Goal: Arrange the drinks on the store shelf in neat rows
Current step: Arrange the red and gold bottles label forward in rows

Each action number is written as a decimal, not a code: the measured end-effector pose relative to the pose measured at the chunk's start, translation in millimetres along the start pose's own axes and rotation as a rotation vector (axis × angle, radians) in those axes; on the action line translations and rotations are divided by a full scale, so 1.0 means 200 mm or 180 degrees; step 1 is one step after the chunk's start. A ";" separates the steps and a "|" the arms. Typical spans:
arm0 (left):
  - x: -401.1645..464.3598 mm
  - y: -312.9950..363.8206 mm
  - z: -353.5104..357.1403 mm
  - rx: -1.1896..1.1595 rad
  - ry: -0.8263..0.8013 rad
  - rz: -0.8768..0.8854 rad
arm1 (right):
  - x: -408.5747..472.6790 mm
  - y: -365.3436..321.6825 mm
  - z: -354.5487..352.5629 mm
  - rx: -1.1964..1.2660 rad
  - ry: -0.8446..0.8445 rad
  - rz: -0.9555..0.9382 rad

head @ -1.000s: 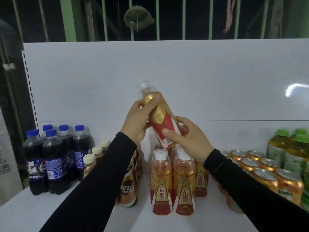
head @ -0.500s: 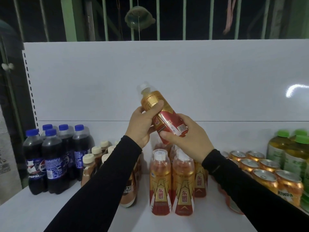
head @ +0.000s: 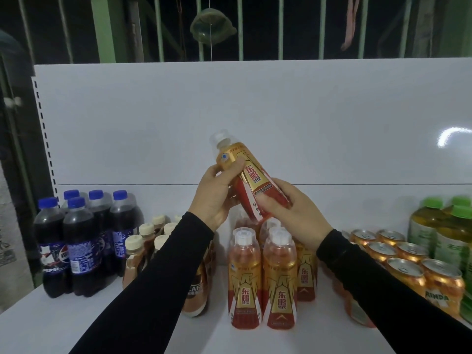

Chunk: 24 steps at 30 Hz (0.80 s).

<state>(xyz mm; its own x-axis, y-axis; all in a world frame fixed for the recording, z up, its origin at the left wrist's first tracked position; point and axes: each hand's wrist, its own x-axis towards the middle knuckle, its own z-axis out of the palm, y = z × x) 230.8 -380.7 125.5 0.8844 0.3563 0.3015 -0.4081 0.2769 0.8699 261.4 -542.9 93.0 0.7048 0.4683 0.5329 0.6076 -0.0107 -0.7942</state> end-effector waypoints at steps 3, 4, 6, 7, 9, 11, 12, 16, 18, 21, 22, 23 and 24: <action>0.01 -0.01 0.01 0.0052 0.0118 0.0056 | -0.02 -0.01 0.03 -0.0635 0.0193 -0.0303; 0.01 -0.02 0.01 0.0099 0.0127 0.0069 | -0.02 0.01 0.03 -0.0647 0.0286 -0.0336; 0.01 -0.02 0.00 0.0199 0.0126 0.0122 | -0.01 0.03 0.02 -0.0454 0.0358 -0.0275; 0.01 -0.01 0.00 0.0225 0.0088 0.0142 | 0.00 0.03 0.01 -0.0127 0.0302 -0.0188; 0.00 -0.01 -0.02 0.0135 -0.0082 0.0103 | 0.01 0.03 -0.01 0.0799 0.0053 0.0075; -0.02 -0.01 -0.02 -0.0034 -0.0238 0.0032 | 0.01 0.03 -0.02 0.1348 -0.0204 0.0359; -0.02 -0.01 -0.02 -0.0074 -0.0259 0.0028 | 0.01 0.03 -0.02 0.1387 -0.0281 0.0430; -0.01 -0.02 -0.01 0.0013 -0.0012 0.0103 | 0.01 0.01 -0.01 0.0489 -0.0139 0.0172; 0.00 -0.02 0.00 0.0065 0.0171 0.0145 | 0.00 -0.02 0.00 -0.0432 0.0008 -0.0210; 0.00 -0.01 0.02 0.0171 0.0297 0.0224 | 0.02 0.01 0.03 -0.1183 0.0163 -0.0502; 0.00 -0.01 0.03 0.0202 0.0305 0.0241 | 0.02 0.02 0.04 -0.1262 0.0241 -0.0502; 0.00 -0.01 0.04 0.0237 0.0299 0.0255 | 0.02 0.02 0.05 -0.1283 0.0333 -0.0515; 0.00 0.00 0.05 0.0277 0.0278 0.0275 | 0.02 0.02 0.05 -0.1232 0.0406 -0.0549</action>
<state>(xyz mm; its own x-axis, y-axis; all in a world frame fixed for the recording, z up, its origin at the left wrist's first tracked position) 232.0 -389.1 129.0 0.8222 0.4527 0.3450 -0.4574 0.1649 0.8738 262.8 -533.3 89.2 0.6059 0.3797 0.6991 0.7955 -0.2834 -0.5356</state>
